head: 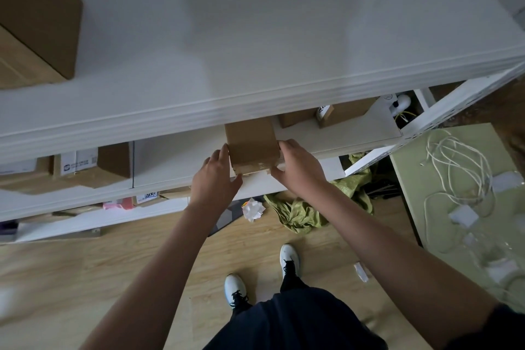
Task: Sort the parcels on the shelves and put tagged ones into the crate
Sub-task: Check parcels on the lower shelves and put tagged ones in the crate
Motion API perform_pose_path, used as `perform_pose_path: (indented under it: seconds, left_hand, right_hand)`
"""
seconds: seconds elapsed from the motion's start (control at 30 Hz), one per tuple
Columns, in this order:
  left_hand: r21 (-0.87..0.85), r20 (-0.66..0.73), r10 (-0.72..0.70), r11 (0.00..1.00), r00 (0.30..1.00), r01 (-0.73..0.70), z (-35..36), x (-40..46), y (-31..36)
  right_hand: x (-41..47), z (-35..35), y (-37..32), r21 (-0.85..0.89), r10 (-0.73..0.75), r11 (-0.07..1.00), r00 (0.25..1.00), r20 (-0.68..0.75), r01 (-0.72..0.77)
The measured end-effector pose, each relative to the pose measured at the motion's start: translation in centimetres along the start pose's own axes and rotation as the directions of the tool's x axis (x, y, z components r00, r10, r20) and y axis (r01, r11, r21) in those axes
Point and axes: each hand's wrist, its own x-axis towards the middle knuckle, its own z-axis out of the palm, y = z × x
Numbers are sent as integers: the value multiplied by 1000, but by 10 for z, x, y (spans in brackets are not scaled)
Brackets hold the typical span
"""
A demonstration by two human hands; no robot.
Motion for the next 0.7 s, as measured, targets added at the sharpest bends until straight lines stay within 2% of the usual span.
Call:
perform_pose_path:
  seconds: [0.23, 0.4, 0.7]
  left_hand:
    - [-73, -21, -110, 991, 994, 109, 1, -17, -28]
    - [-75, -34, -173, 983, 984, 170, -11, -30, -68]
    - [-144, -9, -157, 978, 988, 154, -26, -25, -101]
  right_hand:
    - [0, -2, -43, -148, -154, 978, 987, -54, 144]
    - [8, 3, -87, -165, -291, 947, 953, -88, 274]
    - [11, 14, -102, -165, -243, 956, 970, 22, 244]
